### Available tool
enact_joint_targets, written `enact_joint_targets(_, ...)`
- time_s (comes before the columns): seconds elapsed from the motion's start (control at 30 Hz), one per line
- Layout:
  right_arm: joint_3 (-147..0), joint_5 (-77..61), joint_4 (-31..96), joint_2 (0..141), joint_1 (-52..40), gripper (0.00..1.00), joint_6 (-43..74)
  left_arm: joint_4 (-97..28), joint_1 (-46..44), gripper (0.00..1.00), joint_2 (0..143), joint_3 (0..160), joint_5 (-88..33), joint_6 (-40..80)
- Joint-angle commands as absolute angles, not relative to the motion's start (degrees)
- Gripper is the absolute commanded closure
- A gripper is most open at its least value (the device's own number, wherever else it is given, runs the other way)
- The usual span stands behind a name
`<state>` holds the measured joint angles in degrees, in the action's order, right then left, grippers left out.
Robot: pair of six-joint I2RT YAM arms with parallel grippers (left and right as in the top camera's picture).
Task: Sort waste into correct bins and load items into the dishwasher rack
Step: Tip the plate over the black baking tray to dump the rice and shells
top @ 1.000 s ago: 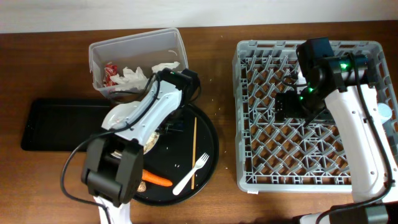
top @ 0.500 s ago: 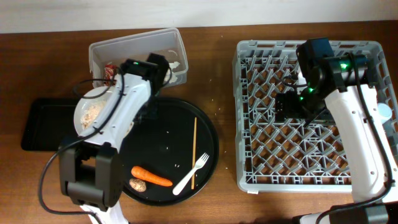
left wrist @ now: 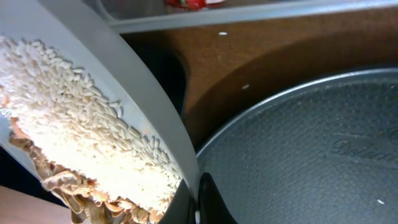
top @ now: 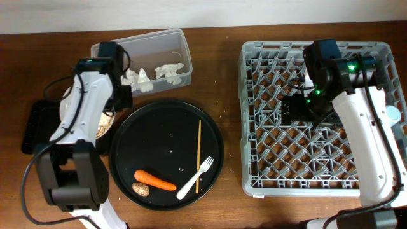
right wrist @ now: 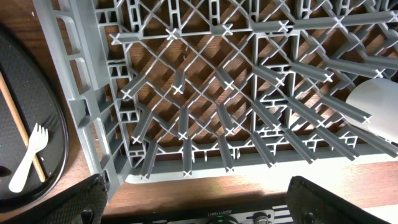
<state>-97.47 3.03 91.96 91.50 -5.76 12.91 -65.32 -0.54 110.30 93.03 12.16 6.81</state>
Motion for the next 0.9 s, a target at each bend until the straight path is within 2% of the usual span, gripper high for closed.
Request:
enact_joint_targets(0.0,-97.4,3.7,92.2,90.5,-5.6,0.04,12.4,-63.1,2.9,1.00,108.5,94.6,6.4,5.9)
enact_joint_targets(0.43,-97.4,3.7,92.2,90.6,-5.6,0.04,12.4,-58.1,14.6,0.99,108.5,94.6,-12.8,5.0)
enact_joint_targets(0.87,-97.4,3.7,92.4,90.6,-5.6,0.04,12.5,-60.7,26.2,0.99,108.5,94.6,-43.9,-1.4)
